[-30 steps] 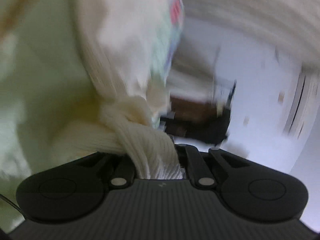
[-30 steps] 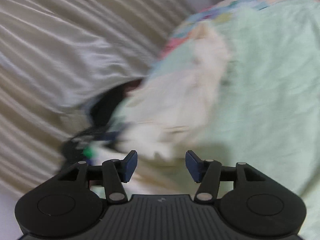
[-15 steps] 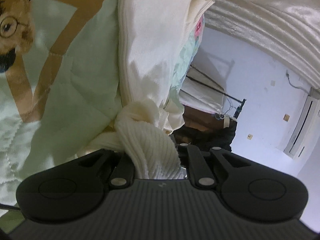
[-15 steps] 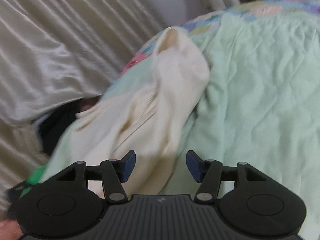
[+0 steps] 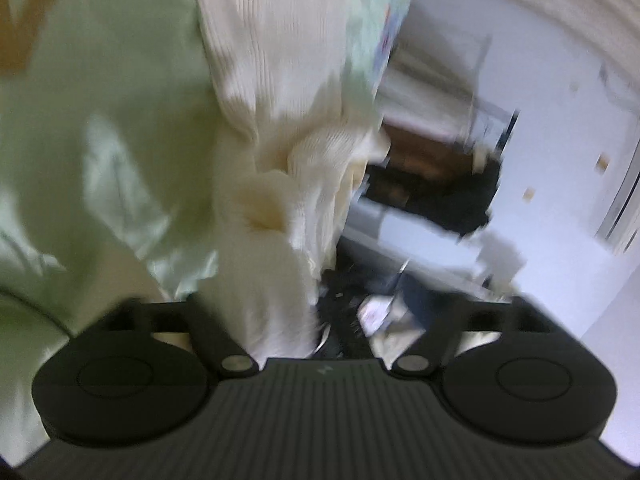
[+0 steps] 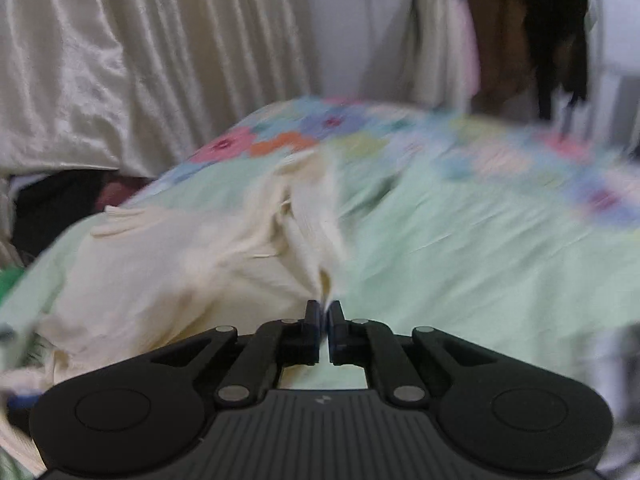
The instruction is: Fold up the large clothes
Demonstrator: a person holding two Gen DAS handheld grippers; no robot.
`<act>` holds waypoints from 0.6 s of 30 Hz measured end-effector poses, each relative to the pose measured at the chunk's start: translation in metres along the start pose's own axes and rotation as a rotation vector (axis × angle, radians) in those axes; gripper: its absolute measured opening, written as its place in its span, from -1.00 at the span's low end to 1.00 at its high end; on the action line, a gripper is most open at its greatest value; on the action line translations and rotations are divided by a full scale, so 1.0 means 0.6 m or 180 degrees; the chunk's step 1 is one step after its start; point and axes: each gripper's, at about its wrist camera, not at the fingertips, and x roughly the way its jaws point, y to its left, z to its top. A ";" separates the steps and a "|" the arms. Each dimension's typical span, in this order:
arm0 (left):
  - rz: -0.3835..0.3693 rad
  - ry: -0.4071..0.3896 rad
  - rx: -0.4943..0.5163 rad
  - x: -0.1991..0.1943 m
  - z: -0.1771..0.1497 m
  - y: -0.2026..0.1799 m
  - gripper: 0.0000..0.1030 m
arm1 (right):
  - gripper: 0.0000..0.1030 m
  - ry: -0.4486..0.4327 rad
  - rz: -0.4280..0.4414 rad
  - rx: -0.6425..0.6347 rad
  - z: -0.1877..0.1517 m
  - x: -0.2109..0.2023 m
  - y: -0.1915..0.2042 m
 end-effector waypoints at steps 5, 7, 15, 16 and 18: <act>0.0573 0.0045 0.0182 0.026 -0.027 0.016 0.88 | -0.87 0.0407 0.0629 0.0774 -0.042 0.040 -0.103; 0.0537 -0.0041 0.0271 0.016 -0.028 0.017 0.84 | -0.65 0.0452 0.1087 0.1007 -0.066 0.041 -0.102; -0.0041 0.0004 0.0324 0.029 -0.018 -0.007 -0.62 | -0.04 0.0338 0.2291 0.0344 -0.137 -0.018 0.009; -0.0130 0.0025 0.0303 0.035 -0.016 -0.014 -0.62 | -0.04 0.0357 0.2383 0.0203 -0.142 -0.027 0.023; -0.0304 0.0067 0.0260 0.049 -0.011 -0.028 -0.62 | -0.03 0.0287 0.2567 -0.0095 -0.151 -0.052 0.061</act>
